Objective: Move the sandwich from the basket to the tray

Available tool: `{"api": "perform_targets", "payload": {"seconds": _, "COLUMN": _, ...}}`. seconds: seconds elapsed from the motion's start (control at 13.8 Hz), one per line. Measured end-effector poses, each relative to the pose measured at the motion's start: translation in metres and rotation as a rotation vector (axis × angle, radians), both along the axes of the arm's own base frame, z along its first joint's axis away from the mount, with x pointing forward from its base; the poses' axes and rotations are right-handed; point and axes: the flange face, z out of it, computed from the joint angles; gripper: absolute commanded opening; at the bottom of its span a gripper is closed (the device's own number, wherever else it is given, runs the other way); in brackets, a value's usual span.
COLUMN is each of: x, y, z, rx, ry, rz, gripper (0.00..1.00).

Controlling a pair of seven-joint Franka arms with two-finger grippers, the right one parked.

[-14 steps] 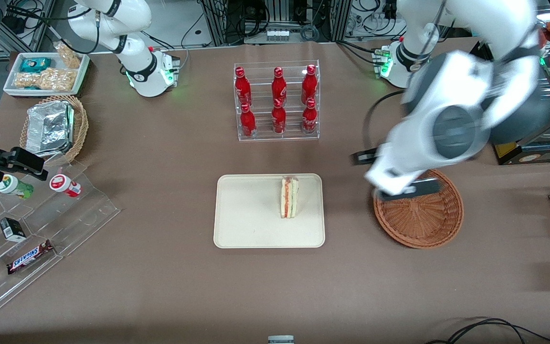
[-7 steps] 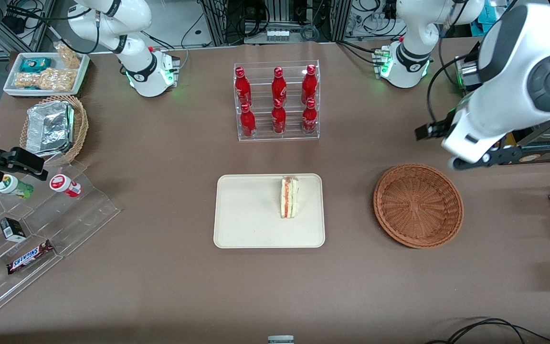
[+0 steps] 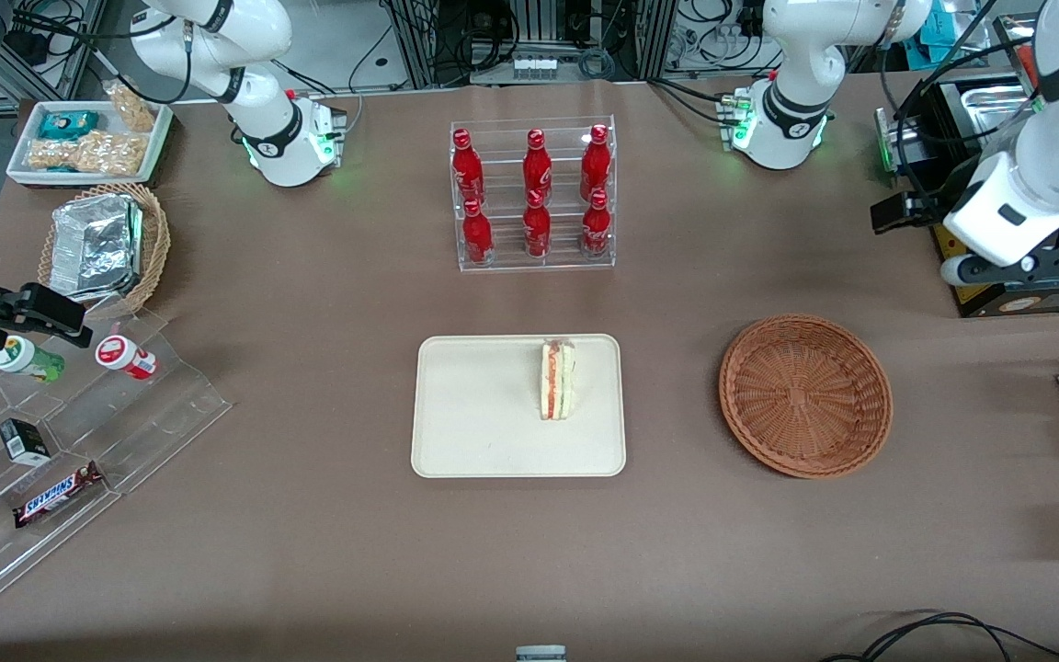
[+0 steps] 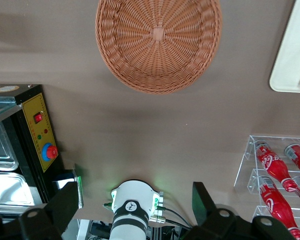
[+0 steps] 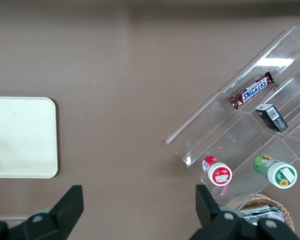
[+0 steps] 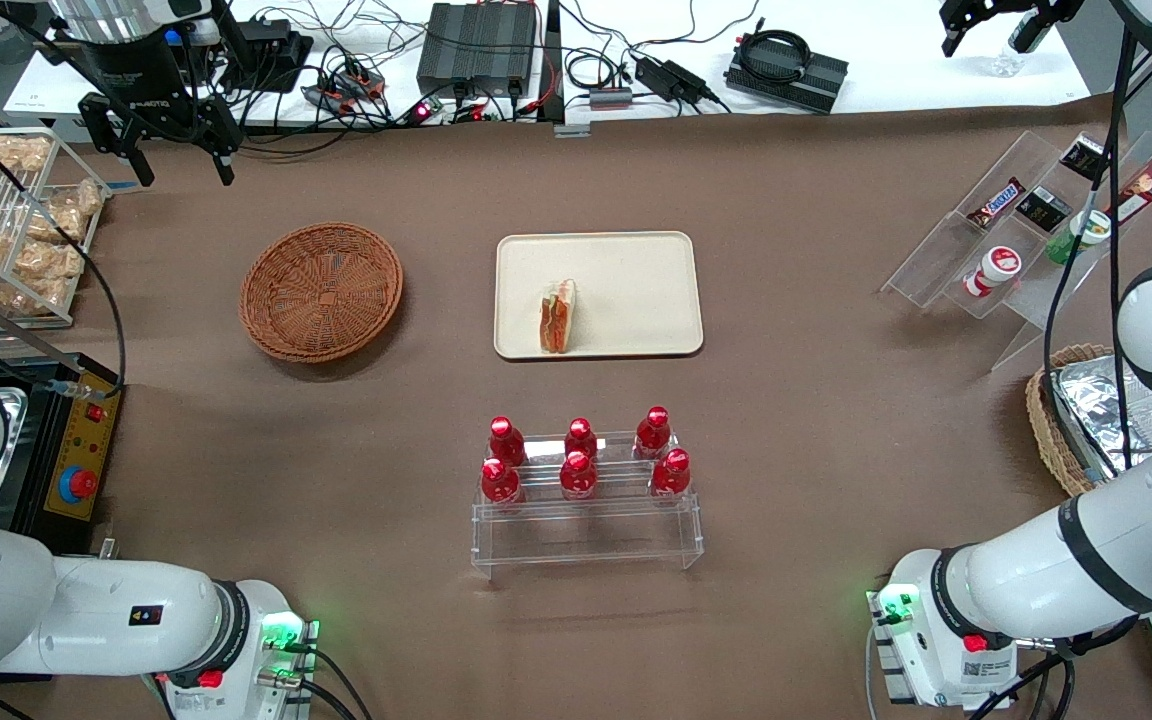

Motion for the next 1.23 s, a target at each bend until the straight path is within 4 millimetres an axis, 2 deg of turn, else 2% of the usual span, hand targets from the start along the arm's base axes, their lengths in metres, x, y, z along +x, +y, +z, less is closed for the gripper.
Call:
{"api": "perform_targets", "payload": {"seconds": 0.43, "x": 0.003, "y": -0.003, "z": 0.010, "rx": -0.008, "ry": -0.023, "rz": -0.006, "gripper": 1.00}}
{"api": "perform_targets", "payload": {"seconds": 0.65, "x": -0.002, "y": 0.010, "z": 0.013, "rx": -0.002, "ry": 0.002, "rz": 0.016, "gripper": 1.00}}
{"api": "perform_targets", "payload": {"seconds": 0.87, "x": 0.002, "y": 0.026, "z": 0.011, "rx": -0.007, "ry": -0.010, "rz": 0.043, "gripper": 1.00}}
{"api": "perform_targets", "payload": {"seconds": 1.23, "x": 0.003, "y": 0.025, "z": 0.009, "rx": -0.011, "ry": -0.016, "rz": 0.039, "gripper": 1.00}}
